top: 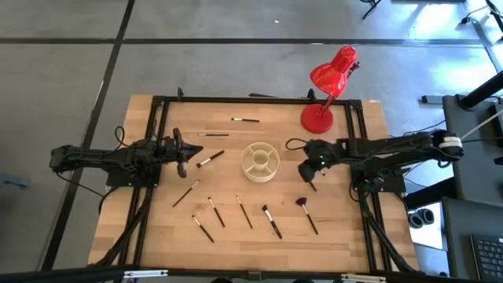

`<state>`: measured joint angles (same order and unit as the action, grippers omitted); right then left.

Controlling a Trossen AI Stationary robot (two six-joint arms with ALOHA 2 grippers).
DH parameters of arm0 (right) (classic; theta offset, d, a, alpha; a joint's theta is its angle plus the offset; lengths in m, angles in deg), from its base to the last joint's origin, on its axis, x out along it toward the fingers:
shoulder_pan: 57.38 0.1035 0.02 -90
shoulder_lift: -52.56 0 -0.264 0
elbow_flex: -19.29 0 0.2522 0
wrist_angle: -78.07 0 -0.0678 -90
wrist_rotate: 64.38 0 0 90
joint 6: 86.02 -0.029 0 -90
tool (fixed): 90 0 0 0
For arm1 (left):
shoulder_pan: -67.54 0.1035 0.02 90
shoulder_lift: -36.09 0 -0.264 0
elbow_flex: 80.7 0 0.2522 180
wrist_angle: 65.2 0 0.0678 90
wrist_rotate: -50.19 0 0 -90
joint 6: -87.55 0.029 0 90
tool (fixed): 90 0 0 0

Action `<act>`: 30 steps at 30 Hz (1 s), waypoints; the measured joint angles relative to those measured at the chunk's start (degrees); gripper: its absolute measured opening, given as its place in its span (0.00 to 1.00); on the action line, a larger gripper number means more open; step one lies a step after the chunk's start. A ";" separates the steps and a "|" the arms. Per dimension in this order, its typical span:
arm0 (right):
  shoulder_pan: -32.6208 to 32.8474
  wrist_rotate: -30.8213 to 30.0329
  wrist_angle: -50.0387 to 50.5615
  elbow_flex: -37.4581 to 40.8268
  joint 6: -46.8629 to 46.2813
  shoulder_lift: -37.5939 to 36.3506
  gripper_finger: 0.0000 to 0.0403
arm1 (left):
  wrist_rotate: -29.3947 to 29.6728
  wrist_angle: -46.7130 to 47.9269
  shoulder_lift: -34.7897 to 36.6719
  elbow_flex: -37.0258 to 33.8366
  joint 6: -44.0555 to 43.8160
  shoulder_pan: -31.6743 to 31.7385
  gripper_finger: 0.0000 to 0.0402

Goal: Put items in baskets/containers
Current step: Put the eyeshadow brush into the brush organizer

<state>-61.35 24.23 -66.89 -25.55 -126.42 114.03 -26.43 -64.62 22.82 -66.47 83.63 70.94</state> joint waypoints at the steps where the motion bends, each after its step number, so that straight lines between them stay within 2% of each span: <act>1: 0.13 0.01 0.33 -0.58 0.38 1.50 0.25 | 0.82 -0.30 0.00 0.01 0.02 0.07 0.02; 11: 0.05 -5.47 7.40 -7.68 3.44 15.97 0.25 | 2.41 -4.34 0.00 0.01 -2.60 0.08 0.01; 17: -0.23 -5.63 8.72 -12.65 3.62 21.75 0.25 | 2.65 0.62 0.00 -0.01 -1.64 0.08 0.01; 26: -2.59 -6.60 14.95 -16.53 3.63 28.72 0.25 | 12.55 2.49 0.00 0.00 3.41 0.08 0.01; 30: -2.86 -5.65 15.28 -16.84 3.93 30.50 0.25 | 14.53 2.47 0.00 0.00 4.81 0.08 0.01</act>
<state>-64.21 18.58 -51.61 -42.39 -122.48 144.53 -11.90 -62.15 22.82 -66.47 88.44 71.02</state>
